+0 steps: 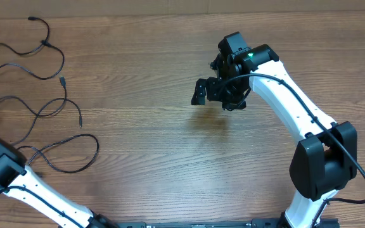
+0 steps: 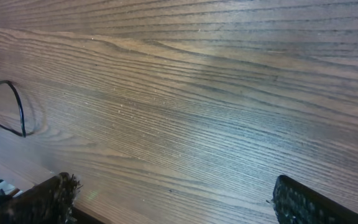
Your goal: Untangle cables
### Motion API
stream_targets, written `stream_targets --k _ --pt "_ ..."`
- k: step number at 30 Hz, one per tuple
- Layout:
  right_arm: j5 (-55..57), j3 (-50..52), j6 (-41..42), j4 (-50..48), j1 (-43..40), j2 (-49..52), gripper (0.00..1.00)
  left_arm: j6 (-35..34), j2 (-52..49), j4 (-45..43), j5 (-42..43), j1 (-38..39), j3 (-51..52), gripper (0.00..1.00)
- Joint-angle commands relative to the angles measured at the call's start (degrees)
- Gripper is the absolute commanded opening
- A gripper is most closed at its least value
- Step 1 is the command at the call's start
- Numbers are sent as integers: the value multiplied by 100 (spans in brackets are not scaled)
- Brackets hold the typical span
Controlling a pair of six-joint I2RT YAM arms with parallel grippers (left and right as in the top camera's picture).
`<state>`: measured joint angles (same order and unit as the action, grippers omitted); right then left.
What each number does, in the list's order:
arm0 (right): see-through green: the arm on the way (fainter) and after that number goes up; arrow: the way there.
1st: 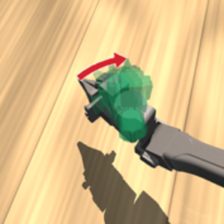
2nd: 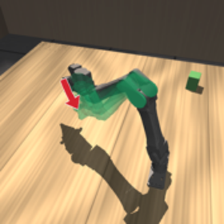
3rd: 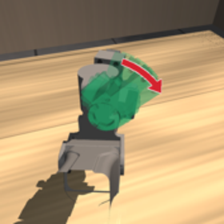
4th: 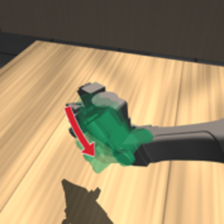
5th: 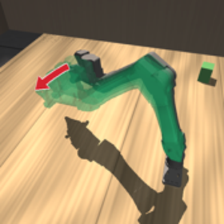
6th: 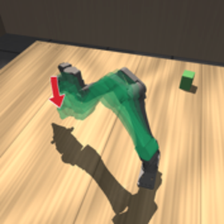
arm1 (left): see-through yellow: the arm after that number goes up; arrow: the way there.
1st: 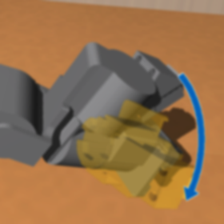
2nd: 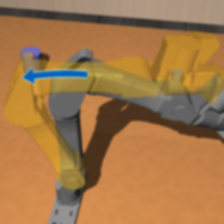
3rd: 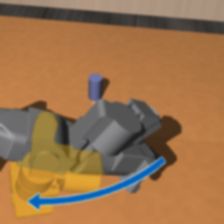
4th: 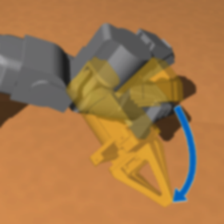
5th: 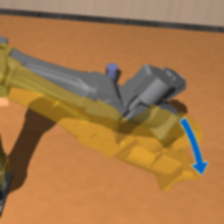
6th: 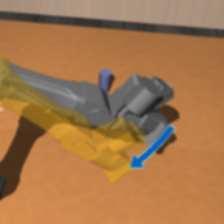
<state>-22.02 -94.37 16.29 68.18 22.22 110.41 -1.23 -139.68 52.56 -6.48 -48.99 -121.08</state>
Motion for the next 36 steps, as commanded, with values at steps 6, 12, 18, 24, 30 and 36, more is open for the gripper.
stream_targets --k 6,12,18,24,30,36 --pt "57 31 -4 -22 33 -197 100 1587 28 -551 1705 -92 409 82" --pt "57 31 -4 -24 33 -197 100 1591 26 -809 1440 -114 564 65" --pt "57 31 -4 -26 33 -197 100 1606 26 -933 1355 -240 892 59" --pt "57 31 -2 -61 33 -197 100 1606 26 -1034 1357 -264 892 34" --pt "57 31 -2 -63 33 -197 100 1115 31 -1478 1366 -229 837 4" --pt "57 31 0 -61 33 -197 100 385 31 -1987 2170 -81 59 4"
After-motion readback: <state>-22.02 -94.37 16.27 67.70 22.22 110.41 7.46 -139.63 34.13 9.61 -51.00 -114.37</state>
